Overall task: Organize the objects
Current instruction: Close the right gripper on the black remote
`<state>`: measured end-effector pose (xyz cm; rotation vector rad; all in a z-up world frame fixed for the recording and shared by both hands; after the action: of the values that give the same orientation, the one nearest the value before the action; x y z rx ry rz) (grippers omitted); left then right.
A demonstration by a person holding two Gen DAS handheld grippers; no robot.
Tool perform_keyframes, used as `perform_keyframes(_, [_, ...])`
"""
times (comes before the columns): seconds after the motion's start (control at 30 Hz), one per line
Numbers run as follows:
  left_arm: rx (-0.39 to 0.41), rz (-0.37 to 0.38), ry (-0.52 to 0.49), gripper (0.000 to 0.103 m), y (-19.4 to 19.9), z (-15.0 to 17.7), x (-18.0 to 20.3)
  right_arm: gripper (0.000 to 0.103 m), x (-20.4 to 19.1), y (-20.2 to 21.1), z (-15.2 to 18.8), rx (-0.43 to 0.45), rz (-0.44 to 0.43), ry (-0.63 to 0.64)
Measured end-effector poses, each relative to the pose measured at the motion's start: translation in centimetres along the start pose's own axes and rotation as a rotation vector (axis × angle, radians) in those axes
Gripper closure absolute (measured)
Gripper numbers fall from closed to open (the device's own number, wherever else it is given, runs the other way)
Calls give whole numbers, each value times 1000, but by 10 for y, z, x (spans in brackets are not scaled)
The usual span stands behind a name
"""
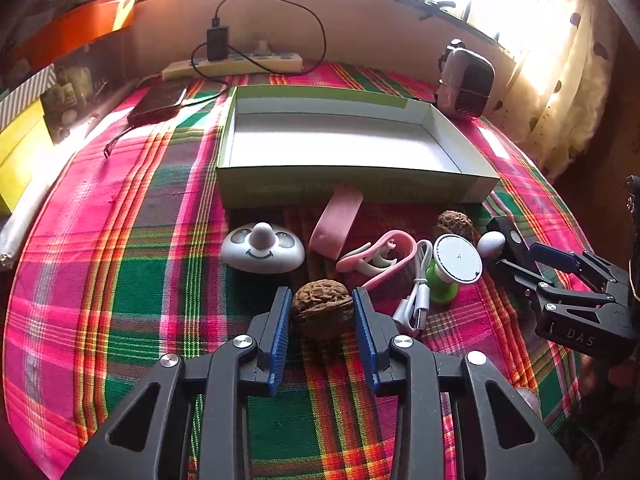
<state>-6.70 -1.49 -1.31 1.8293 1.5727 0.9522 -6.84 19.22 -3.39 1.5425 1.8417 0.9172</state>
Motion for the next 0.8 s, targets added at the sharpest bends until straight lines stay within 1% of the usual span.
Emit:
perform_keyframes(0.37, [2, -3, -6, 73, 1, 0, 0, 29, 18, 9, 9, 0, -9, -25])
perform_keyframes(0.57, [3, -6, -7, 73, 1, 0, 0, 29, 26, 9, 10, 5, 9, -45])
perform_keyframes(0.67, [3, -9, -8, 73, 1, 0, 0, 29, 20, 5, 7, -1, 18, -19])
perform_keyframes(0.8, [5, -16, -12, 73, 0, -1, 0, 29, 13, 1, 2, -4, 10, 20])
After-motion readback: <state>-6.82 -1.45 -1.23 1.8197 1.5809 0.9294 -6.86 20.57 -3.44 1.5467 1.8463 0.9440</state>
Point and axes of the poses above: each gripper's, at about its wrist camera, not at the fingertips, and y roughly against the way its jaws point, x to its right, z to its underside, the point moved 2 cm from there along -y, roughly the way its jaws point, and after that the axes turned 2 degrees about y, right-handed, at the moved point
